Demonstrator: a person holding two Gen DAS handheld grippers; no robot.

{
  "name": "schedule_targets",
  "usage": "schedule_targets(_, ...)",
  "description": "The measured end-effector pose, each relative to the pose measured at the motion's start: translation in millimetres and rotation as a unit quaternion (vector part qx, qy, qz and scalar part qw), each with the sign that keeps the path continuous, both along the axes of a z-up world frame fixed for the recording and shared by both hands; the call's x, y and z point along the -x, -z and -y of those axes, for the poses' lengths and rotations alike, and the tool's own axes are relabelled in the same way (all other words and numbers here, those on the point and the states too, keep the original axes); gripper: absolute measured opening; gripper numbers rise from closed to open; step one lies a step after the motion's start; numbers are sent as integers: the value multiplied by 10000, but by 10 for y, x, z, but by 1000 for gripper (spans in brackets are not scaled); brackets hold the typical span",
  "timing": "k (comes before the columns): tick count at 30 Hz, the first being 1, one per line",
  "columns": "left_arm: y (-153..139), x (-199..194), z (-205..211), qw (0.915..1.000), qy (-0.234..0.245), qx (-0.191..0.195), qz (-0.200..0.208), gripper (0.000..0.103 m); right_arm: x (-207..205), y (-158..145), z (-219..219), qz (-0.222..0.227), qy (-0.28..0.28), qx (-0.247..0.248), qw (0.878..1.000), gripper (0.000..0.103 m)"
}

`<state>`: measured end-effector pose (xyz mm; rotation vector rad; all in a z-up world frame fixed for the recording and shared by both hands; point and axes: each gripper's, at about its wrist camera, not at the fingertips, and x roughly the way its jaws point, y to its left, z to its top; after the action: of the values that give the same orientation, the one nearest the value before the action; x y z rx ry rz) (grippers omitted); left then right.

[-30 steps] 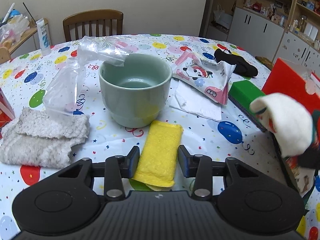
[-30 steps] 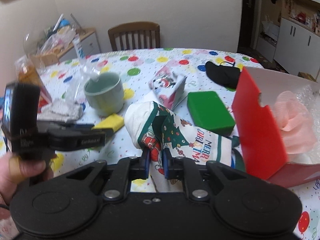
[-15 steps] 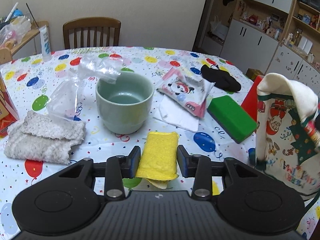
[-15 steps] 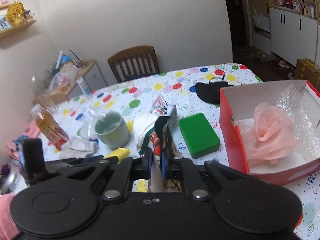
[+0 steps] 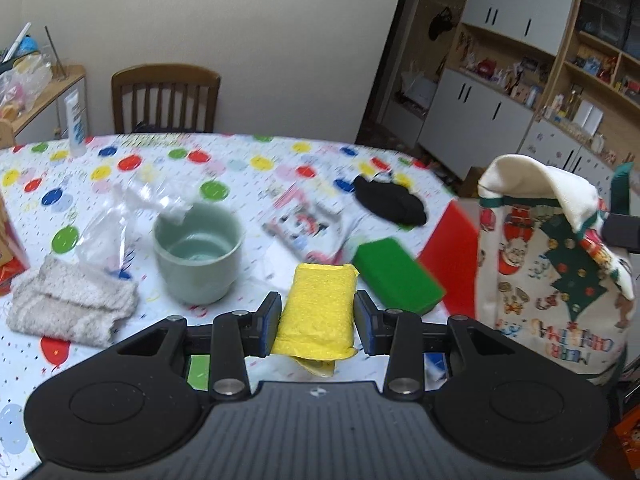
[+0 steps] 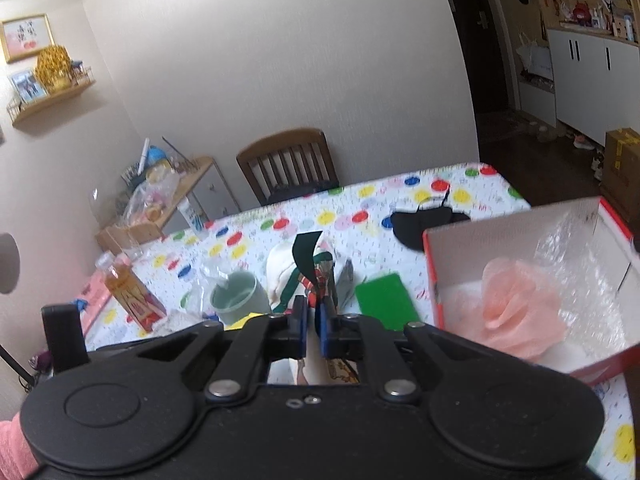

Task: Organize soft objects
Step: 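Carry the yellow sponge and Christmas bag over the shoebox with both grippers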

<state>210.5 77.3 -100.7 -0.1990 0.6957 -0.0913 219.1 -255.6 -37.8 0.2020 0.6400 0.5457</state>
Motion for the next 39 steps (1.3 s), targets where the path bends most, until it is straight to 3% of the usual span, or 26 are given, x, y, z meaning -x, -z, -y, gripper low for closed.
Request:
schedule_targets(11, -590, -146, 553, 9979, 338, 115, 539, 38, -194, -508, 573, 742, 199, 30, 9970, 5)
schedule_targets(20, -820, -390, 1162, 9937, 763, 46, 816, 38, -427, -560, 1126, 998, 684, 248, 9923, 5)
schedule_targets(29, -782, -601, 1833, 9890, 1247, -25, 794, 38, -645, -391, 1518, 991, 1032, 491, 9885, 5)
schedule_targets(39, -447, -886, 2363, 9878, 1510, -139, 345, 38, -1032, 75, 1602, 629, 1007, 905, 9888, 5)
